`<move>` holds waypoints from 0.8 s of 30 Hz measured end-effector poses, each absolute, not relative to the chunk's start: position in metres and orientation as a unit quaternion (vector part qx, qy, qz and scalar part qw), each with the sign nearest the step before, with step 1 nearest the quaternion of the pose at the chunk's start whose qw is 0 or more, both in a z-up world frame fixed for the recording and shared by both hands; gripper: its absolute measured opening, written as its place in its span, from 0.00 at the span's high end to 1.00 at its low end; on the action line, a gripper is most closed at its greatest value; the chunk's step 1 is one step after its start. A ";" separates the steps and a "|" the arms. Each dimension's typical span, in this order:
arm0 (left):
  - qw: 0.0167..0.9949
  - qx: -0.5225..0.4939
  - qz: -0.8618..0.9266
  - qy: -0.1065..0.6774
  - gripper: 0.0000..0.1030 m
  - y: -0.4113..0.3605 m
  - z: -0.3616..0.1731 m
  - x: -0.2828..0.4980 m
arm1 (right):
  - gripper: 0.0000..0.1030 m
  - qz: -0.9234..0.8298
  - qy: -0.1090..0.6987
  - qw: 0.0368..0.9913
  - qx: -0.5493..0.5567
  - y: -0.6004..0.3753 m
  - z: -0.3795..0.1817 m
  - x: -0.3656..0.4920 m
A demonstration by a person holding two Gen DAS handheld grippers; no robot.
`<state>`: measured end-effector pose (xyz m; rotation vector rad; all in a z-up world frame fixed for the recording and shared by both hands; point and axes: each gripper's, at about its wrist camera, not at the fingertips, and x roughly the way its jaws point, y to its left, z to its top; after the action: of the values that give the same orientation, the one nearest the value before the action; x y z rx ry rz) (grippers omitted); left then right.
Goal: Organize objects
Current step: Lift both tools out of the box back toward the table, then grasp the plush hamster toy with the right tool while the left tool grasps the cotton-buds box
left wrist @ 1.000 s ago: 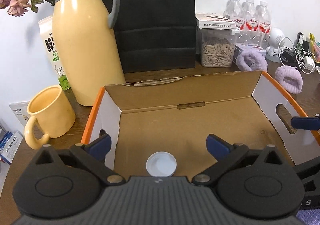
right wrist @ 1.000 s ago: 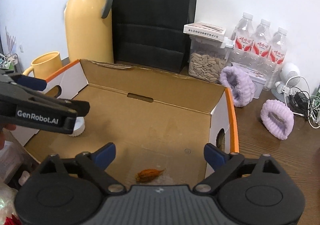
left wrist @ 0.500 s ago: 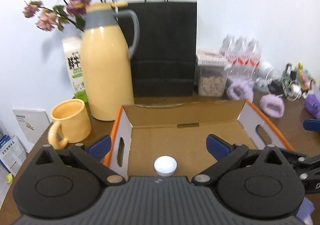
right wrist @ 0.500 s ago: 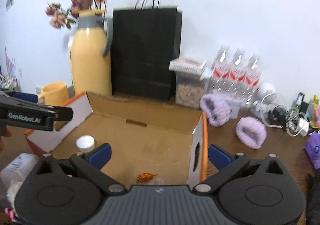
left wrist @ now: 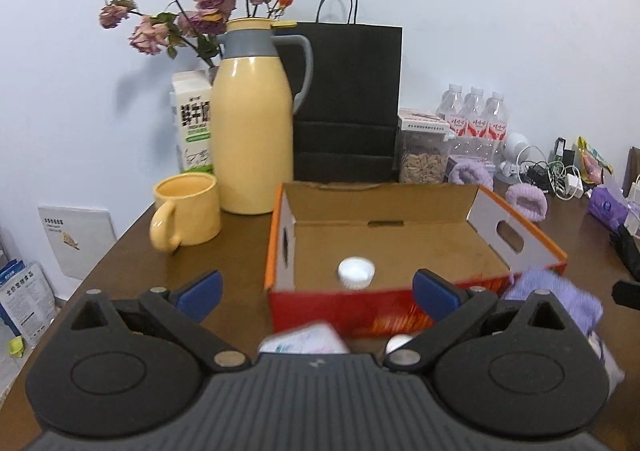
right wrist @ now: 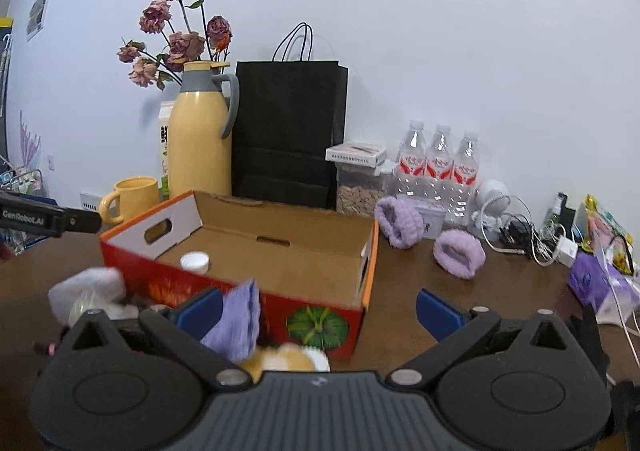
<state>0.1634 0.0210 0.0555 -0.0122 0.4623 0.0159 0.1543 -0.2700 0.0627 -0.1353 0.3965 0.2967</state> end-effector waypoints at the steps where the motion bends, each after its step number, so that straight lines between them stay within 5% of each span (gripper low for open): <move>1: 0.973 -0.006 0.009 0.230 0.00 0.023 0.052 0.157 | 0.00 0.146 0.198 0.967 -0.066 -0.272 0.059 0.149; 19: 0.962 -0.041 0.034 0.269 0.00 0.056 0.013 0.123 | 0.03 0.177 0.294 0.939 -0.015 -0.283 -0.006 0.169; 22: 0.961 -0.044 0.034 0.270 0.00 0.056 0.012 0.122 | 0.19 0.203 0.319 0.926 0.013 -0.284 -0.011 0.182; 24: 0.961 -0.047 0.035 0.270 0.00 0.057 0.012 0.121 | 0.48 0.221 0.324 0.919 0.025 -0.284 -0.013 0.183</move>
<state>0.1212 0.0569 0.0118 -0.0943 0.5474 0.0718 0.1832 -0.2844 -0.0132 0.0504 0.6657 0.4552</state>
